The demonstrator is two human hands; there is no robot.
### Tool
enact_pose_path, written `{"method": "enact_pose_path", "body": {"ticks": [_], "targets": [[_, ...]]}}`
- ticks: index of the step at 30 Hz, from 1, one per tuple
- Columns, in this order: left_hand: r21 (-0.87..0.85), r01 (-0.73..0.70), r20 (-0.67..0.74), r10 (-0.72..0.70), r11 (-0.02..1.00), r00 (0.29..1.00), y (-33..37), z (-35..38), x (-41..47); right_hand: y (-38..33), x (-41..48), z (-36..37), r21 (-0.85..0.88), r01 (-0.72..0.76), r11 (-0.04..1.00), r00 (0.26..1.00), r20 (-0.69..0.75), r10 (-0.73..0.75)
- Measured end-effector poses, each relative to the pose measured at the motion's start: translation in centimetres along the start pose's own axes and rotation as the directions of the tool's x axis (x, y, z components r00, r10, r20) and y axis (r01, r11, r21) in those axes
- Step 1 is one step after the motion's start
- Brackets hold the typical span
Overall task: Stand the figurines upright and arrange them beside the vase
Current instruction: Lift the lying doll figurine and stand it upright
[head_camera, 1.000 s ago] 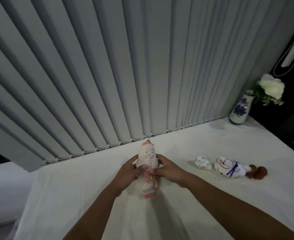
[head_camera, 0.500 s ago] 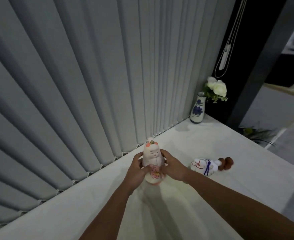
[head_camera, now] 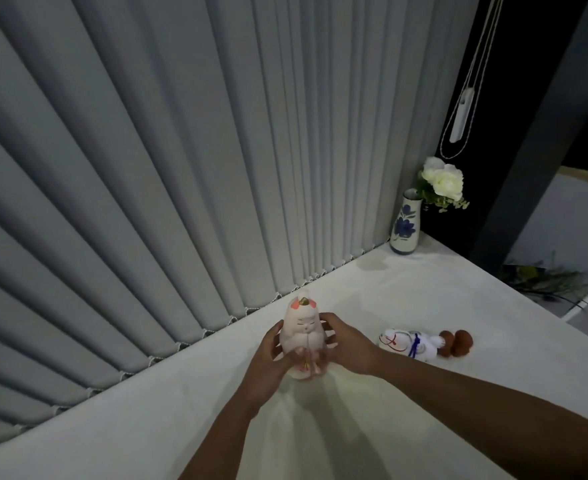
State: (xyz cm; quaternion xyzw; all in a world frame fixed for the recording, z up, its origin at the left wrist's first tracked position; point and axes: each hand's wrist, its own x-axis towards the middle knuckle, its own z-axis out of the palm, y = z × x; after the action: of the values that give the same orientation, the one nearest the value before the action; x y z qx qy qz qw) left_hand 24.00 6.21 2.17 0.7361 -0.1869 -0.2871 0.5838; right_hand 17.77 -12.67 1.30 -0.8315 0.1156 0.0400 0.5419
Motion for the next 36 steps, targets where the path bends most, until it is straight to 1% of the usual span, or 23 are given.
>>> {"method": "enact_pose_path", "body": {"ticks": [4, 6, 8, 10, 13, 15, 19, 22, 25, 28, 33, 36], "targets": [[-0.001, 0.006, -0.072, -0.006, 1.0, 0.997, -0.1, 1.3, -0.4, 0.4, 1.0, -1.8, -0.117, 0.014, 0.993, 0.992, 0.123, 0.001], [0.013, 0.008, -0.083, -0.007, 1.0, 0.996, -0.1, 1.6, -0.4, 0.6, 1.7, -2.3, -0.156, 0.033, 0.987, 0.982, 0.191, -0.002], [0.023, 0.024, -0.083, -0.022, 0.999, 0.996, -0.3, 1.7, -0.4, 0.9, 1.9, -2.4, -0.165, 0.038, 0.986, 0.976, 0.219, -0.001], [0.027, 0.056, -0.096, -0.053, 0.998, 0.994, -1.0, 1.7, -0.5, 1.4, 1.8, -2.0, -0.145, 0.037, 0.989, 0.976, 0.218, -0.005], [0.019, 0.109, -0.121, -0.106, 0.994, 0.987, -1.7, 1.6, -0.7, 1.6, 1.1, -1.2, -0.083, 0.018, 0.996, 0.984, 0.178, -0.003], [0.026, 0.121, -0.113, -0.118, 0.992, 0.987, -1.8, 1.4, -0.6, 1.3, 0.6, -0.6, -0.022, 0.024, 0.999, 0.989, 0.145, -0.021], [0.069, 0.137, -0.028, -0.136, 0.988, 0.99, -1.6, 0.1, -0.3, 0.4, -0.7, 0.4, 0.17, 0.044, 0.985, 0.994, 0.091, -0.06], [0.095, 0.129, 0.017, -0.131, 0.987, 0.991, -1.8, -0.8, 0.3, 0.3, -1.1, 1.3, 0.238, 0.094, 0.967, 0.993, 0.045, -0.107], [0.102, 0.11, 0.045, -0.115, 0.989, 0.992, -2.0, -1.3, 0.7, 1.0, -1.2, 2.7, 0.2, 0.1, 0.975, 0.994, -0.06, -0.09], [0.112, 0.081, 0.041, -0.086, 0.99, 0.995, -2.1, -1.6, 0.8, 1.1, -1.3, 3.7, 0.175, 0.116, 0.978, 0.987, -0.13, -0.094], [0.08, 0.032, 0.012, -0.033, 0.996, 0.999, -0.9, -1.1, 0.9, -0.9, -1.6, 3.0, 0.18, 0.119, 0.977, 0.981, -0.174, -0.087], [0.068, -0.028, 0.014, 0.027, 0.997, 1.0, 0.9, -0.6, 1.1, -2.5, -2.1, 1.7, 0.197, 0.162, 0.967, 0.973, -0.195, -0.124]]}}
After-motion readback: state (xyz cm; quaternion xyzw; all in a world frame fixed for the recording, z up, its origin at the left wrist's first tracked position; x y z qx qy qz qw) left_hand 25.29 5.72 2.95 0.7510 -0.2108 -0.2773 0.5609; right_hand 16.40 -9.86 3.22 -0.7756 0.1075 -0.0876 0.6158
